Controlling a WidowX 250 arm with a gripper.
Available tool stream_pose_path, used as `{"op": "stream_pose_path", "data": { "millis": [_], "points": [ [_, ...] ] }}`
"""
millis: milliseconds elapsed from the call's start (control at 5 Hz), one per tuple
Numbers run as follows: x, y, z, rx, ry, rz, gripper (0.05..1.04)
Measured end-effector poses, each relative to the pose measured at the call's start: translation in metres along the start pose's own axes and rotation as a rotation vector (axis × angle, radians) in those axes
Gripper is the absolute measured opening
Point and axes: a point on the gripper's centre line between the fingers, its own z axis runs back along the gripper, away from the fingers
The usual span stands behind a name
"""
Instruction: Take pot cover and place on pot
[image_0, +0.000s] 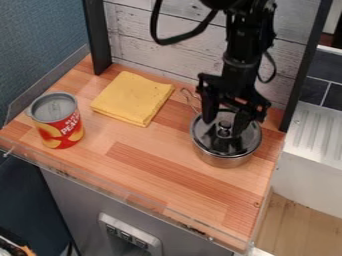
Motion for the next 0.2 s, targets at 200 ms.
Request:
{"op": "stream_pose_path", "data": {
  "millis": [200],
  "points": [
    [-0.0004, 0.0046, 0.0343, 0.033, -0.051, 0.019, 1.014]
  ]
}}
